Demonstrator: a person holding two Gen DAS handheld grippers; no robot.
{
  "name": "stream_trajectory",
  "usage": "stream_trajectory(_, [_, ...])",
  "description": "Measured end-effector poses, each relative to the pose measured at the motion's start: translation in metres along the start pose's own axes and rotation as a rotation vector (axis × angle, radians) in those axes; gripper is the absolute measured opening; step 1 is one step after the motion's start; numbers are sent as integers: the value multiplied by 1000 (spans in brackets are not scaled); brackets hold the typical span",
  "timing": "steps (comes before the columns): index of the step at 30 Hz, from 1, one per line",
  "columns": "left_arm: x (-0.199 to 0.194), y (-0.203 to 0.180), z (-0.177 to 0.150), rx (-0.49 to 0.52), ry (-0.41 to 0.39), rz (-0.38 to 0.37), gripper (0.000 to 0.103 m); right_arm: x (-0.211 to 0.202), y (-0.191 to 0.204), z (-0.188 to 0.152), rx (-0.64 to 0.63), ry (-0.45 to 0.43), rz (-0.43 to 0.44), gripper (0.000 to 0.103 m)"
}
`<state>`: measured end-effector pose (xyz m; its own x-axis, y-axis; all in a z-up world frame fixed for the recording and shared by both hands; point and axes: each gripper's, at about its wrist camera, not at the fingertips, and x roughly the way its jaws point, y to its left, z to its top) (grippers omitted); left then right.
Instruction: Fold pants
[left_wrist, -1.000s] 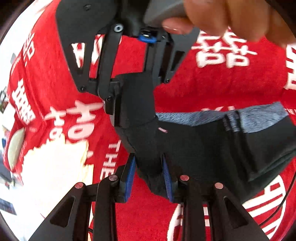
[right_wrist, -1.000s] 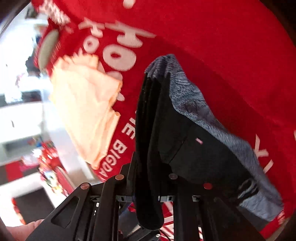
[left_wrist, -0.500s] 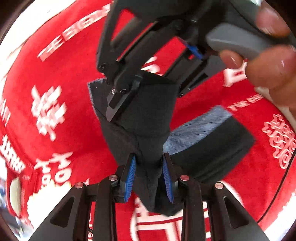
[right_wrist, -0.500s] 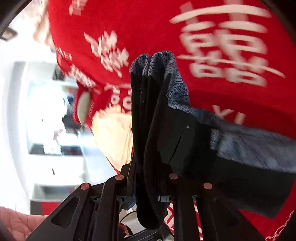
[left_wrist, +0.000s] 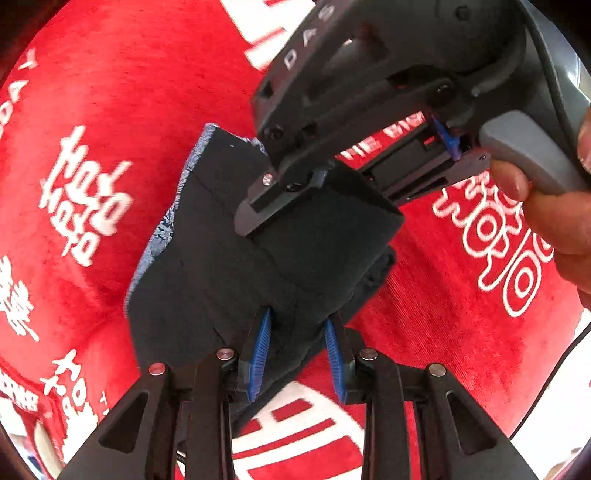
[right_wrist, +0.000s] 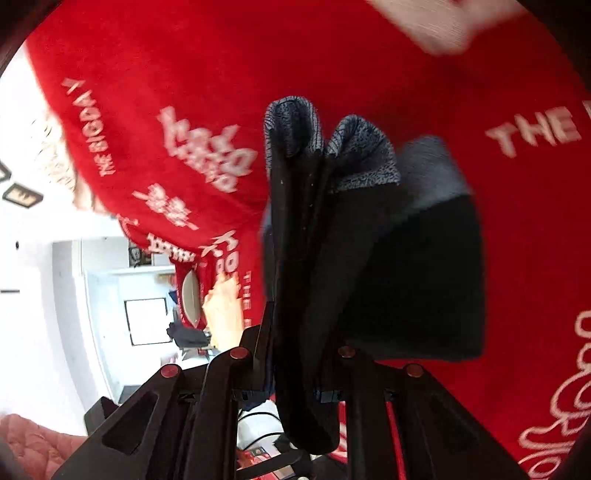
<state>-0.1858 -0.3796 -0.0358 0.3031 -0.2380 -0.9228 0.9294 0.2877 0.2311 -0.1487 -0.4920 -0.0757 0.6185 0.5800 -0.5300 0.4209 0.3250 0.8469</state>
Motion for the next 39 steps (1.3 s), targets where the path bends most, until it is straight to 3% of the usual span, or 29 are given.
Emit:
stream_trajectory(6, [21, -19, -4, 46, 68, 16, 31, 16, -46, -1, 49, 15, -32, 17])
stream_trajectory(9, [14, -22, -10, 83, 79, 15, 31, 21, -46, -2, 43, 20, -37, 17])
stream_trajectory(12, [0, -13, -18, 60, 99, -4, 31, 23, -37, 0, 18, 37, -81, 22])
stream_trajectory(15, [-12, 16, -24, -54, 119, -43, 31, 23, -24, 1, -11, 78, -156, 44])
stream_trajectory(17, [-14, 42, -28, -142, 141, -25, 31, 12, -7, 3, -64, 74, -238, 55])
stream_trajectory(19, [-14, 66, -29, -219, 146, -4, 32, -2, 17, 9, -149, 32, -356, 56])
stream_trajectory(24, [-1, 141, -31, -491, 163, -6, 32, -2, 55, 43, -232, -19, -392, 56])
stream_trajectory(26, [11, 167, -33, -583, 178, -11, 32, 8, 59, 62, -267, -37, -445, 56])
stream_trajectory(31, [45, 199, -36, -697, 203, -45, 32, 39, 52, 88, -294, -15, -497, 56])
stream_trajectory(32, [51, 200, -38, -705, 214, -53, 32, 41, 51, 89, -298, -6, -501, 51])
stream_trajectory(33, [57, 199, -40, -715, 230, -67, 32, 47, 51, 90, -312, 8, -512, 36])
stream_trajectory(35, [64, 196, -45, -727, 247, -89, 32, 46, 52, 87, -334, 15, -561, 15])
stream_trajectory(38, [65, 186, -49, -713, 246, -91, 32, 47, 54, 81, -345, 24, -568, 9])
stream_trajectory(39, [64, 182, -49, -701, 243, -93, 41, 46, 54, 77, -352, 33, -584, 9])
